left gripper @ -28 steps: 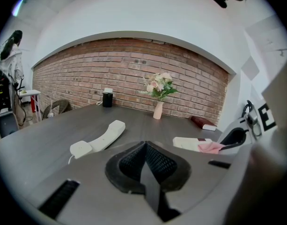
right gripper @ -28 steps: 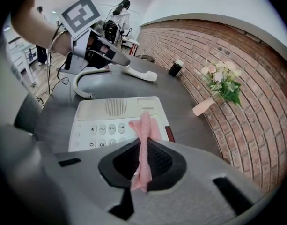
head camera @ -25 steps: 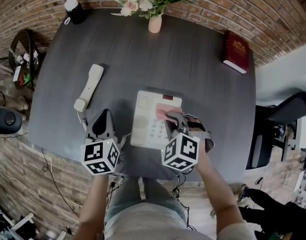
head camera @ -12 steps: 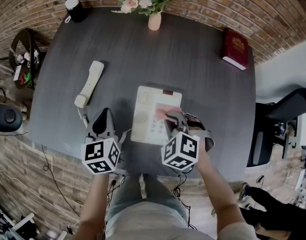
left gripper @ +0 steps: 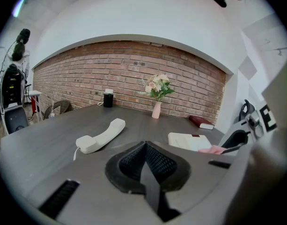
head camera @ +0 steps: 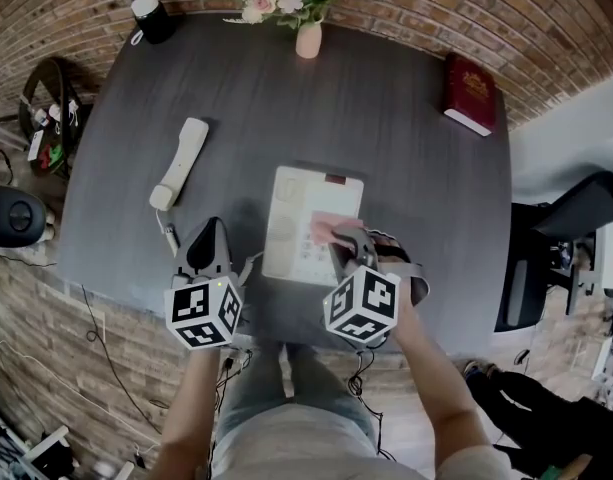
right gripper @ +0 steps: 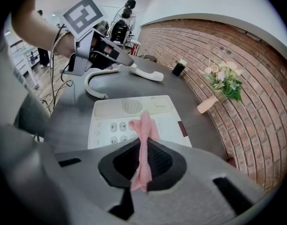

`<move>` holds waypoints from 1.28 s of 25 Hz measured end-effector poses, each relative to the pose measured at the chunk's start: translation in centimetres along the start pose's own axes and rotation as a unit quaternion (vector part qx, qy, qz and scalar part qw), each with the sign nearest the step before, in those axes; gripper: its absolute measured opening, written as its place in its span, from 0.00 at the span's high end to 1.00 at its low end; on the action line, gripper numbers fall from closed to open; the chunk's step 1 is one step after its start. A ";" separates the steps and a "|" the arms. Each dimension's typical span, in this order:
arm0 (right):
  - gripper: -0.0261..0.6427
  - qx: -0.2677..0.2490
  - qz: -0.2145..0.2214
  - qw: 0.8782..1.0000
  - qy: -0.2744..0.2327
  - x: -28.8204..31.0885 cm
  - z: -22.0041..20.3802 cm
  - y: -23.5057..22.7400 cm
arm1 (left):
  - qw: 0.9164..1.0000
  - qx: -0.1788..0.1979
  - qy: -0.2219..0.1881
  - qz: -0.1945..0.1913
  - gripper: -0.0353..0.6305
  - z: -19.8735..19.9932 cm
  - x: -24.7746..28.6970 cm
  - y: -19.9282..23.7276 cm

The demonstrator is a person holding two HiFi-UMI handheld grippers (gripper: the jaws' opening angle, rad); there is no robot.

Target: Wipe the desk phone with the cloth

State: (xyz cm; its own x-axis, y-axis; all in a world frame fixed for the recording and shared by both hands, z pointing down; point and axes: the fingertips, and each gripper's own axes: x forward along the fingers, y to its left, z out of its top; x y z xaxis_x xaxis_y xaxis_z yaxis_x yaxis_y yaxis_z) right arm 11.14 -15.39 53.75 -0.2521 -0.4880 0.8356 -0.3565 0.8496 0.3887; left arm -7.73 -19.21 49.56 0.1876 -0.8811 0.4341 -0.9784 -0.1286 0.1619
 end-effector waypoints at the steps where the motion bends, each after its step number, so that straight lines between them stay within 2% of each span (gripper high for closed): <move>1: 0.93 0.000 0.000 1.000 0.000 0.0 0.0 0.1 | 1.000 0.000 0.000 0.000 0.94 -0.1 -0.1 0.0; 32: 0.93 0.002 0.031 0.999 -0.006 -1.5 -0.6 4.8 | 1.000 -0.005 -0.004 0.010 0.94 -1.5 -3.2 -0.5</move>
State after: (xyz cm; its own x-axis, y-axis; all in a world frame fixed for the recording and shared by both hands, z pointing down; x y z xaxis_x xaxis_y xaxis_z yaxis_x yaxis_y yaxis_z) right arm 10.35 -10.48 54.59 -0.2853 -0.4367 0.8531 -0.3426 0.8778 0.3348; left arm -7.66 -15.68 49.42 0.1679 -0.8872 0.4298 -0.9808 -0.1066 0.1631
